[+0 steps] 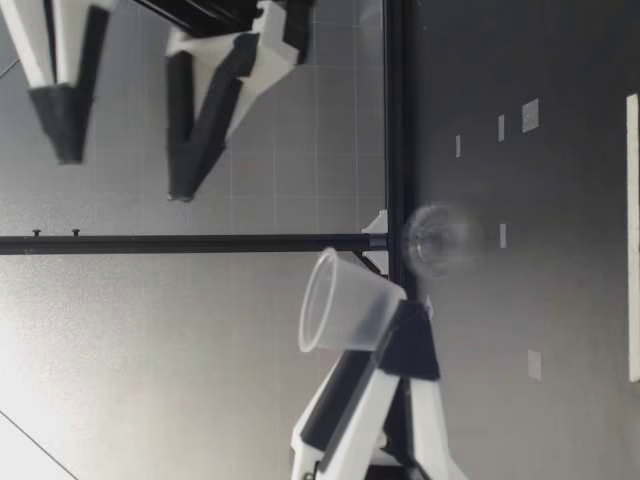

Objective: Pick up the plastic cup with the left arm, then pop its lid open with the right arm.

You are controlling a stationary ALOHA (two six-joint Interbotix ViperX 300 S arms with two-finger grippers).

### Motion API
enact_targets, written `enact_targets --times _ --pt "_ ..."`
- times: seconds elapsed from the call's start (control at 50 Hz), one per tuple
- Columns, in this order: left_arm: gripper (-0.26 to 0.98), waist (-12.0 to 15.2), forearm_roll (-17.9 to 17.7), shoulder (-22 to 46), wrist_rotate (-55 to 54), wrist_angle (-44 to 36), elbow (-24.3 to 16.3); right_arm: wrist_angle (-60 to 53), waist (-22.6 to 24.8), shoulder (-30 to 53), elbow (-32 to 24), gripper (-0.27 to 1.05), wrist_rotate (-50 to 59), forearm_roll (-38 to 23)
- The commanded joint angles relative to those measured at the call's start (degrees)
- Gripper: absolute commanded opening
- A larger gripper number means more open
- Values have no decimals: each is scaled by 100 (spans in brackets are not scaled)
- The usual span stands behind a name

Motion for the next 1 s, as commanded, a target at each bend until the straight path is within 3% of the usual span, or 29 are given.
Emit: enact_targets --times 0.0,0.2,0.34,0.98 --pt "14 -18 9 -114 -9 -26 -114 606 -35 -290 -53 76 -958 -62" --pt "14 -18 9 -246 -132 -62 -149 1969 -35 -615 -62 76 -3498 -44" --pt "14 -18 0 -272 -439 -176 -158 2004 -35 -861 -26 76 -4553 18" --pt "14 -18 -26 -211 -1063 -404 -308 1705 -26 -694 53 76 -4412 26"
